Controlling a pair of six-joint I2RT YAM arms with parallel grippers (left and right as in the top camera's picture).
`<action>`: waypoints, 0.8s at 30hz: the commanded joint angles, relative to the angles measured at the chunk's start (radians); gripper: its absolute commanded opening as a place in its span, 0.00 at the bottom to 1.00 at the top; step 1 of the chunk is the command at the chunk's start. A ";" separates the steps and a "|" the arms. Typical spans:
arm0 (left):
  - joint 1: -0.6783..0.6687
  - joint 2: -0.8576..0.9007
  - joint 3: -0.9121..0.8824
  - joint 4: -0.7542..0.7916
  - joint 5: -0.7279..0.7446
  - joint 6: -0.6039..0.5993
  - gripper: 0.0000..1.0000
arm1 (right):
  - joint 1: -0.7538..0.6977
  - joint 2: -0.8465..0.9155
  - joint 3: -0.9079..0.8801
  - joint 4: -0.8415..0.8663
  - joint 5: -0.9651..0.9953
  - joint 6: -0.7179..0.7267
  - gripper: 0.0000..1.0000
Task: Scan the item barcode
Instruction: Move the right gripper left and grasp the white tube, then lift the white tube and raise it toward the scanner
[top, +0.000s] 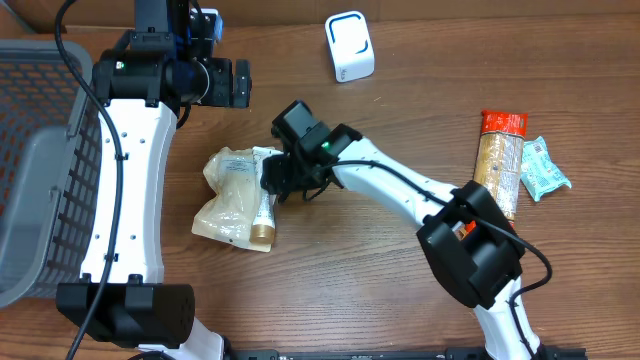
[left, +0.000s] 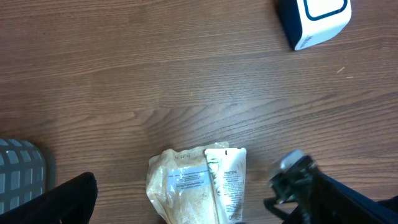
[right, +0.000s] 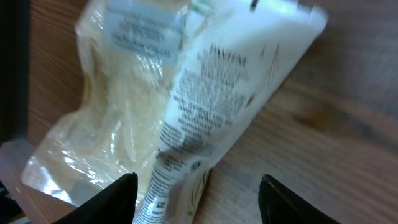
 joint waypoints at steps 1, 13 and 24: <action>-0.006 -0.014 0.012 0.001 -0.006 0.019 1.00 | 0.035 0.005 -0.002 -0.018 0.010 0.024 0.64; -0.006 -0.014 0.012 0.001 -0.006 0.019 0.99 | 0.050 0.041 -0.003 -0.247 0.198 0.019 0.80; -0.006 -0.014 0.012 0.001 -0.006 0.019 1.00 | -0.154 0.037 -0.001 -0.369 0.383 -0.037 0.92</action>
